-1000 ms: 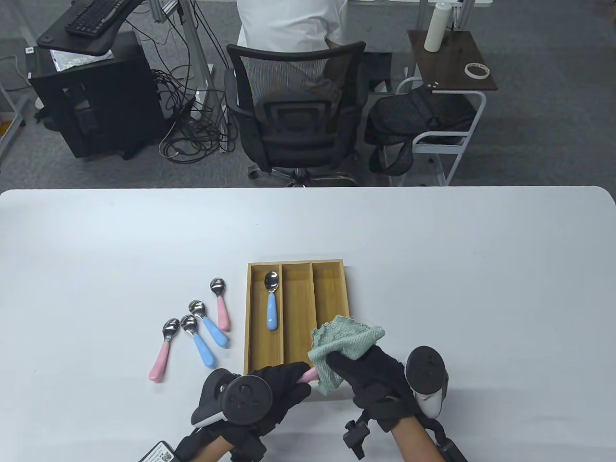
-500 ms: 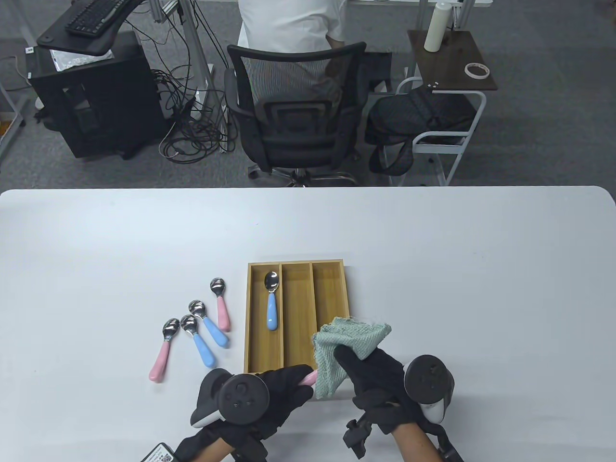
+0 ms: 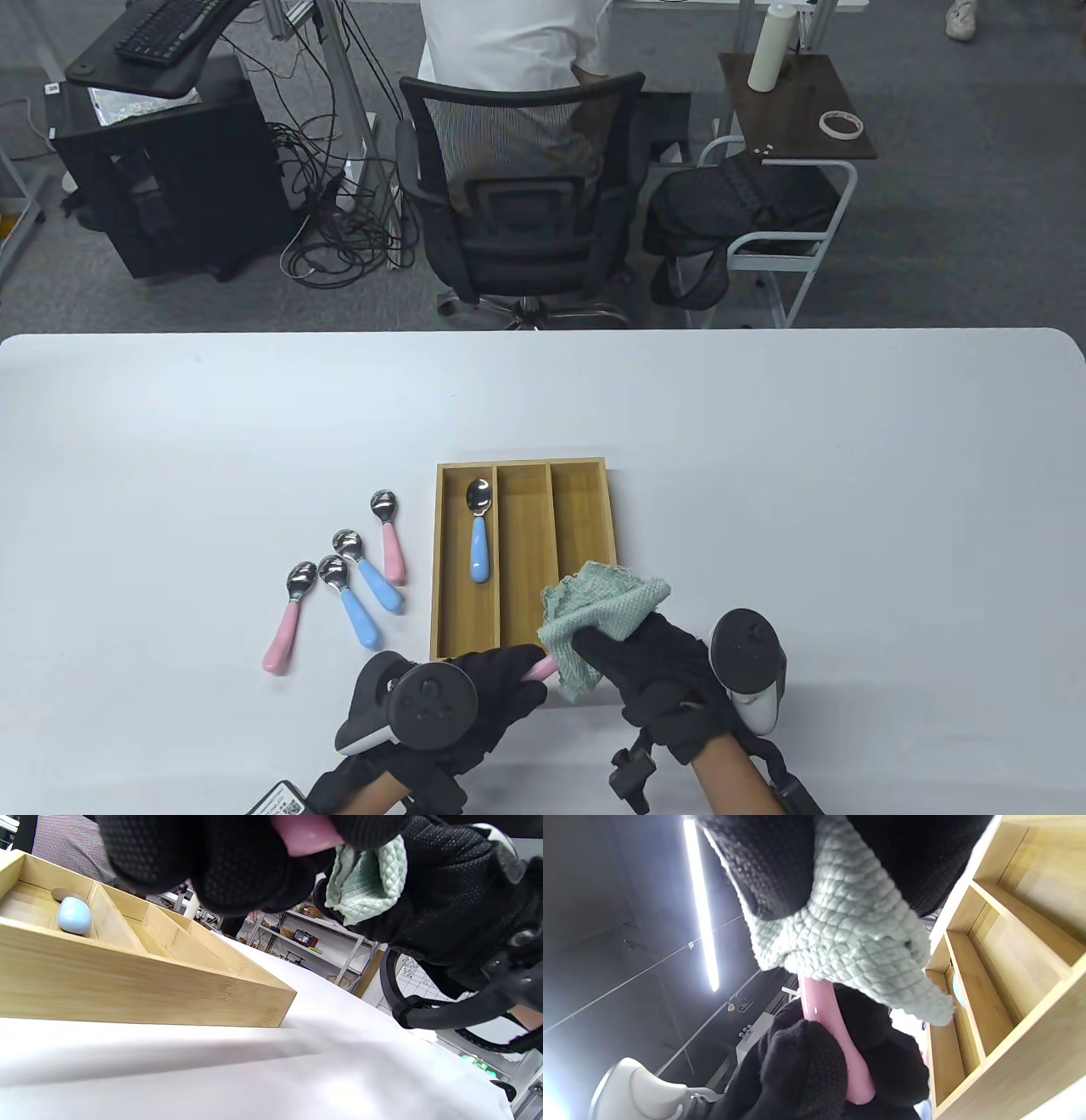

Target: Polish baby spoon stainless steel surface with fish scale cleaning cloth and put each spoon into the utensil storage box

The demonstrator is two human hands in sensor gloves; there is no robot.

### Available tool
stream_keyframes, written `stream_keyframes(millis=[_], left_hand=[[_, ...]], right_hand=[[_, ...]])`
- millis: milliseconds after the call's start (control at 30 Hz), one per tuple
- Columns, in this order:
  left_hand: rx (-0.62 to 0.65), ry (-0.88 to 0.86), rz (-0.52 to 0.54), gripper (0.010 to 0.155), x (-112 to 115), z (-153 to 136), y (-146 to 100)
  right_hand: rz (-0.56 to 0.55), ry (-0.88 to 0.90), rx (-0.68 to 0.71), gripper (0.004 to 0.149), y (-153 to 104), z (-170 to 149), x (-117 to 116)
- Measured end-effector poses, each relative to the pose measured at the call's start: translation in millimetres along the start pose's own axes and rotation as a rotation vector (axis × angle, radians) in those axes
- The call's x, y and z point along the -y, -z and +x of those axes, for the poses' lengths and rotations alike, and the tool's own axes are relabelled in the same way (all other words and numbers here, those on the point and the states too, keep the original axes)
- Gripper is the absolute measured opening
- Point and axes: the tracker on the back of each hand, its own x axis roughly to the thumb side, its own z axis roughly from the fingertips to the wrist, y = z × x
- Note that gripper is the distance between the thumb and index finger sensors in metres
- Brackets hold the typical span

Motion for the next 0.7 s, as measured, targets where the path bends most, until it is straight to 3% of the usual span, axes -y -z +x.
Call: stream_keyframes(millis=[467, 700], left_hand=[[0.014, 0.016, 0.002, 0.055, 0.2, 3.3, -0.2], [-0.006, -0.044, 0.020, 0.055, -5.1, -2.5, -1.5]], right_hand=[[-0.109, -0.207, 0.072, 0.057, -6.3, 12.9, -3.2], [-0.058, -0.124, 0.080, 0.053, -6.1, 14.1, -3.8]])
